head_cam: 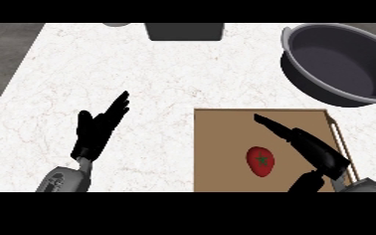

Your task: Pick the tomato from the tray and place it in the pot

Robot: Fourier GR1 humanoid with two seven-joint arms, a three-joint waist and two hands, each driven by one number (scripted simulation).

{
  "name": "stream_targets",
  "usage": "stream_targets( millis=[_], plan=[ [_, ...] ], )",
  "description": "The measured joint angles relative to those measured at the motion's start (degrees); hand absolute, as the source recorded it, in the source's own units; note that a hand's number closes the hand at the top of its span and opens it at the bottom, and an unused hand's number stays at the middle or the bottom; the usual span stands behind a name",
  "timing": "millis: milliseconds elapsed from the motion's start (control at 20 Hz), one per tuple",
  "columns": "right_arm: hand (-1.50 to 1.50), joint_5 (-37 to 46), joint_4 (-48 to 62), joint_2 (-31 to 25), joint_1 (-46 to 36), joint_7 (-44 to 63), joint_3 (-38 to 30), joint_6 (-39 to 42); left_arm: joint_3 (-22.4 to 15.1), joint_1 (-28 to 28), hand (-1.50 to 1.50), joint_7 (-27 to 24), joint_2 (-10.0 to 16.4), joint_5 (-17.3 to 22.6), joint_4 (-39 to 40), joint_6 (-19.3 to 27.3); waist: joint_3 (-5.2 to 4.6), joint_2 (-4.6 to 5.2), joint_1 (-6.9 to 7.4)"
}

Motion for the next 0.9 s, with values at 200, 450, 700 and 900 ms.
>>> stream_targets(
  millis=[200, 450, 700, 900],
  plan=[
    [-1.50, 1.5, 6.4, 2.4, -1.3, -5.1, -3.3, 3.1, 0.7, 1.3, 0.00, 0.3, -0.7, -1.4, -1.3, -0.6, 0.00, -0.01, 0.06],
    [-1.50, -1.2, 12.0, 4.1, -1.8, -10.9, -6.0, 8.6, 1.5, 2.3, 0.00, 1.4, -0.8, -1.7, -3.5, -1.4, 0.01, 0.00, 0.17],
    [-1.50, -4.3, 14.8, 7.2, -1.6, -12.6, -7.7, 13.1, 1.9, 2.1, 0.00, 0.7, -1.8, -2.9, -2.5, -1.7, 0.00, -0.01, 0.02],
    [-1.50, -4.4, 19.9, 10.0, -2.8, -13.9, -9.1, 15.6, 2.2, 2.2, 0.00, 1.0, -2.9, -3.7, -2.7, -2.1, -0.01, -0.01, 0.08]
  ],
)
